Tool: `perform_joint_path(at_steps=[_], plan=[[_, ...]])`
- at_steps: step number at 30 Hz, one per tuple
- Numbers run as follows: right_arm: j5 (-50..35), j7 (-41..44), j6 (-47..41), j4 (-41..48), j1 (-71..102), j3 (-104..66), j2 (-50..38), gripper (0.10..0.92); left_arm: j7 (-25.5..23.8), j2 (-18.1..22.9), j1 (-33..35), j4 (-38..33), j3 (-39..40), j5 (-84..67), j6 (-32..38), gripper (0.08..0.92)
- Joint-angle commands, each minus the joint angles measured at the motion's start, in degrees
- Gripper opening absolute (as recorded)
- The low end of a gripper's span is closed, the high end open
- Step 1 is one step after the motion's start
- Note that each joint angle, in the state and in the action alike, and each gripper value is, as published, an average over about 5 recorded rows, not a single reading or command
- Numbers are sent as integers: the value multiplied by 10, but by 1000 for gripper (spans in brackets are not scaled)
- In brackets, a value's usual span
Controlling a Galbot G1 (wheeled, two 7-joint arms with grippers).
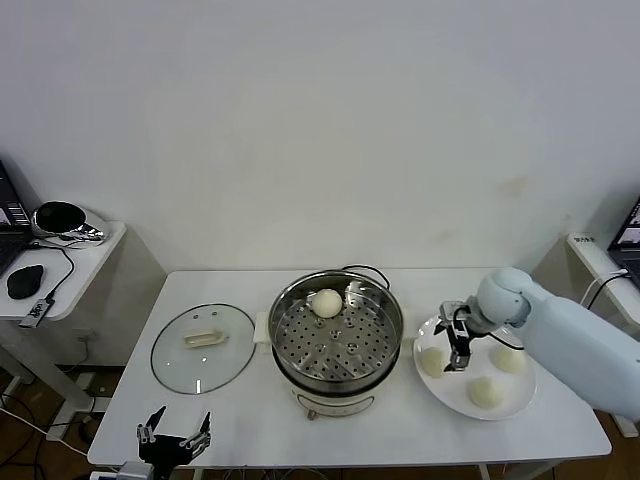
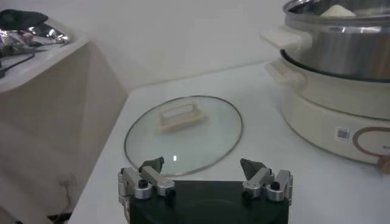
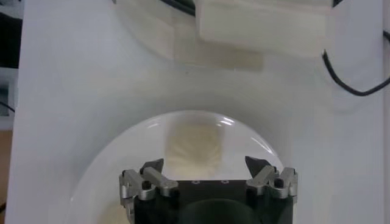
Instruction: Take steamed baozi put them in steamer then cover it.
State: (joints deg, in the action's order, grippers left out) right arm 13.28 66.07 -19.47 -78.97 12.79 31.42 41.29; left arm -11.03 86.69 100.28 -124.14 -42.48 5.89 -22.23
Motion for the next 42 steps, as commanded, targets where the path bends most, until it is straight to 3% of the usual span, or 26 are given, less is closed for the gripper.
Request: perform_joint_path(at_steps=[1, 20, 31, 42], plan=[[13, -1, 4, 23, 14, -11, 20, 823, -2, -2, -5, 7, -2, 0, -1, 823], [17, -2, 4, 36, 30, -28, 22, 816, -2, 2, 2, 6, 5, 6, 0, 823], [1, 2, 2, 37, 23, -34, 11, 583, 1, 5, 9, -2, 9, 10, 1, 823], [-67, 36, -14, -33, -85, 9, -88, 535, 2, 6, 9, -18, 13, 12, 0, 823]])
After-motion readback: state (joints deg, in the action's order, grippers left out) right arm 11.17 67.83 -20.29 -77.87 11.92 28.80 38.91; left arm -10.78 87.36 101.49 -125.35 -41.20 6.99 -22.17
